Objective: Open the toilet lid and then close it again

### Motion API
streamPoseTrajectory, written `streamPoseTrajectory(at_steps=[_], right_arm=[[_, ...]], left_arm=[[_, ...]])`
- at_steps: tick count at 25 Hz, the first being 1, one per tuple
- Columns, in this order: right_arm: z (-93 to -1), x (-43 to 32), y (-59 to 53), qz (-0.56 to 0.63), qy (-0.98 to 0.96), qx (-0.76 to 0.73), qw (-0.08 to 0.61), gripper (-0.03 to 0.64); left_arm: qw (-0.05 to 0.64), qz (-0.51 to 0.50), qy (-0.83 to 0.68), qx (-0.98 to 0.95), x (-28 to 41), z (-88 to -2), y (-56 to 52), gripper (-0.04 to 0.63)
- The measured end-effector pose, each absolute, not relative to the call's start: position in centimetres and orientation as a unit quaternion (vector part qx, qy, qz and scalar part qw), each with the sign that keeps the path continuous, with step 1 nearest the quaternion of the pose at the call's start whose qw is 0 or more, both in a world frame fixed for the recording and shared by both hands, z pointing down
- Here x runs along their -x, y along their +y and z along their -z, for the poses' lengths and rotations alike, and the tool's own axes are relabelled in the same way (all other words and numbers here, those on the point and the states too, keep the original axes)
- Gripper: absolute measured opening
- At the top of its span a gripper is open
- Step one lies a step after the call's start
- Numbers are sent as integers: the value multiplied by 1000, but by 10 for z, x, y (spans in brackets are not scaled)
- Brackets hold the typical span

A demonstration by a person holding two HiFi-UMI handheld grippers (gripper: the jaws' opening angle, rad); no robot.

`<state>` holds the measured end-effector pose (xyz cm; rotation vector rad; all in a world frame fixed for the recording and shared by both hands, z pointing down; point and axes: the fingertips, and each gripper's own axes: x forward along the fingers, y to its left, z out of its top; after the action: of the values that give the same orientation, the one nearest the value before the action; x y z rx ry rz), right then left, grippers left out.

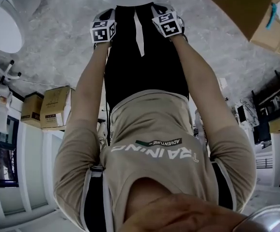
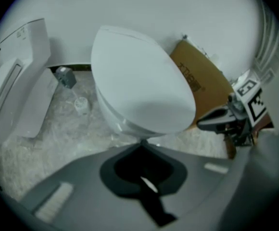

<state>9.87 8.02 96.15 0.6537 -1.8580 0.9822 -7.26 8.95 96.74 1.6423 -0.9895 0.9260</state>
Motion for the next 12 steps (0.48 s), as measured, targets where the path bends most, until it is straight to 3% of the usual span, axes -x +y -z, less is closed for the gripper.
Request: streamPoseTrajectory(at_steps=[12], right_arm=[[-971,-95,73,-428,-753,-309,393,11]], left_arm=[[449,-334,-423,-713,46,-969,75,3]])
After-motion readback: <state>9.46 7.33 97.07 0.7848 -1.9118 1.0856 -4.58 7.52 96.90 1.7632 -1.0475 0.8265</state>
